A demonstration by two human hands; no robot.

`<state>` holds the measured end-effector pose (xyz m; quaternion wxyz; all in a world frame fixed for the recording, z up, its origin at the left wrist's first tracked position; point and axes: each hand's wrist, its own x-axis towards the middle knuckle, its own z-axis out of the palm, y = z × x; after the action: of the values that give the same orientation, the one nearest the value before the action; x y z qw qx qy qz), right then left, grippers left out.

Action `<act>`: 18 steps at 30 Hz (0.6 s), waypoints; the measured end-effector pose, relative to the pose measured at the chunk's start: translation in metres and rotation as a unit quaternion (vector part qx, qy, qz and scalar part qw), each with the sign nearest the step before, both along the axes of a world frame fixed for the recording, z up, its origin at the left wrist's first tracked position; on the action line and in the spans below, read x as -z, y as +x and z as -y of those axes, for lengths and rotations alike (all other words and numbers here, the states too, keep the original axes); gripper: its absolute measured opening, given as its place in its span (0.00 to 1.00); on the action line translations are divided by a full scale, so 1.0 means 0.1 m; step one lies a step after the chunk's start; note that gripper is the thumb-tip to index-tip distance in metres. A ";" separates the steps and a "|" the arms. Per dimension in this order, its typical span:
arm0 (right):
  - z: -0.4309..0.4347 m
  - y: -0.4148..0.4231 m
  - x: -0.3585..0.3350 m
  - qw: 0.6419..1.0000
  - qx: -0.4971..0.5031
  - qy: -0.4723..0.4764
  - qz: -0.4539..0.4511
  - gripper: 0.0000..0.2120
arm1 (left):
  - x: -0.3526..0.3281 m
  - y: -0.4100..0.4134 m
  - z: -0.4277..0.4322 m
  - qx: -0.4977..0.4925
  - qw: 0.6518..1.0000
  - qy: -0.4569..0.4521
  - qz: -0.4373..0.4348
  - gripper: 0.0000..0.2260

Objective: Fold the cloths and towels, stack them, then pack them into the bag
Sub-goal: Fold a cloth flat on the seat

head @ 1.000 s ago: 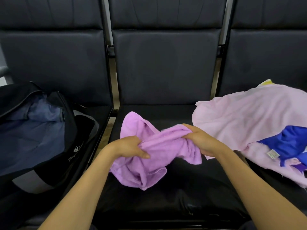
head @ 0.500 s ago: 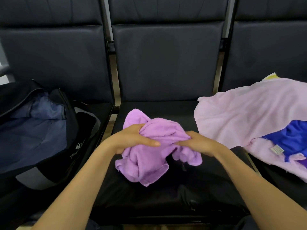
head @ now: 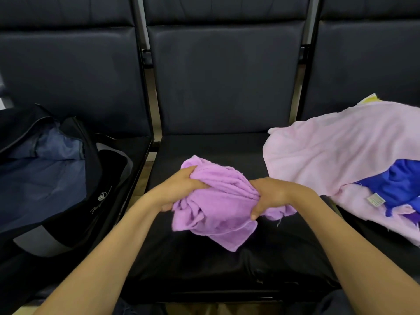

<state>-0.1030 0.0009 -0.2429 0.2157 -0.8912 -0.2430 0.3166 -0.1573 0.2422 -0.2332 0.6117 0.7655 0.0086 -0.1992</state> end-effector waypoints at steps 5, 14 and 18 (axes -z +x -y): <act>0.02 0.12 0.00 0.954 0.050 -0.014 0.297 0.03 | -0.06 -0.03 0.07 0.087 0.974 0.206 0.040 0.12; -0.01 -0.06 -0.04 0.940 0.097 0.326 0.021 0.10 | 0.02 0.03 -0.04 -0.039 0.995 0.083 0.034 0.14; -0.02 -0.09 -0.14 0.978 0.038 0.202 -0.023 0.21 | -0.10 0.05 -0.06 -0.112 0.991 -0.009 0.067 0.14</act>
<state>-0.1120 0.0027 -0.2290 0.4085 -0.8304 -0.2629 0.2727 -0.1524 0.2478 -0.2232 0.6365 0.7657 0.0516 -0.0775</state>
